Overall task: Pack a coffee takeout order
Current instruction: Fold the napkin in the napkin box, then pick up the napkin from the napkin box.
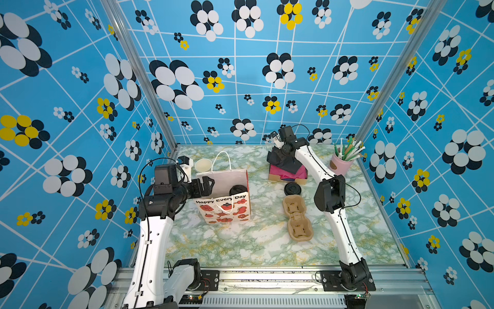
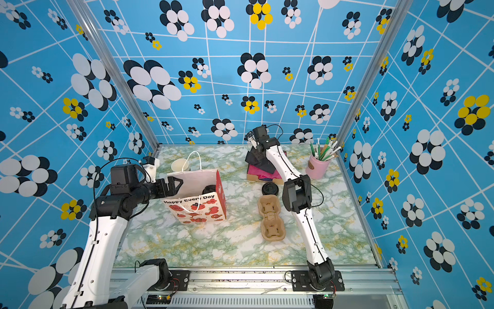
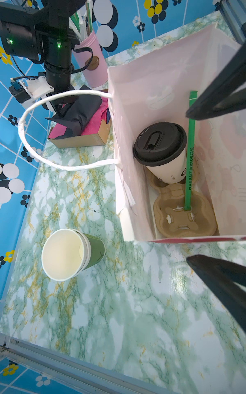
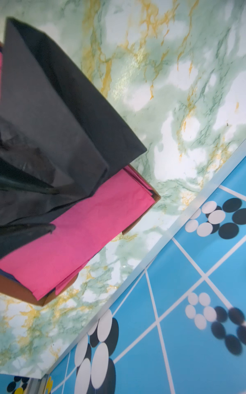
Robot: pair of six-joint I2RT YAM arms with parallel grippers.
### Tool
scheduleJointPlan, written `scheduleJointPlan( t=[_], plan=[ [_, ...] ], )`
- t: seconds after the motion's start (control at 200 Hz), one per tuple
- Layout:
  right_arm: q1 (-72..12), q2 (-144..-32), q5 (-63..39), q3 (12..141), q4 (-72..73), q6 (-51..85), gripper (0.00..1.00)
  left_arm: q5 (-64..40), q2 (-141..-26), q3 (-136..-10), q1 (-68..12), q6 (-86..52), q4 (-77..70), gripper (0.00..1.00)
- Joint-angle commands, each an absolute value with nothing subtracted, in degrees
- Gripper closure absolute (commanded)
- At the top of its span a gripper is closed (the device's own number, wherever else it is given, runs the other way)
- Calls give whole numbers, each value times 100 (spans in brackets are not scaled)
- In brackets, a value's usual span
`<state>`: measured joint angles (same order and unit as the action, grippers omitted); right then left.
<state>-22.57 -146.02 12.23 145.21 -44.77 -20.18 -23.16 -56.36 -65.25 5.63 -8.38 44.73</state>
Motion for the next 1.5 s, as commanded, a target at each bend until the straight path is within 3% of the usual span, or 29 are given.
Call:
scheduleJointPlan(
  t=[0.0,0.405,0.935,1.094,1.494],
  plan=[
    [-2234,-14506,1328,14645,-4798,-1846,64,-2302,-5537,-6459,606,-791,4474,0],
    [-2232,-13973,1115,14736,-5013,-1028,31,-2321,-5528,-6438,601,-835,4447,0],
    [-2651,-13289,421,14286,-5370,-234,24,-2327,-5576,-6381,604,-835,4375,0],
    [-2932,-13263,807,13758,-5134,-364,23,-2355,-5581,-6371,600,-843,4357,0],
    [-3145,-13994,1740,13831,-4960,-730,14,-2353,-5555,-6390,601,-810,4395,0]
  ],
)
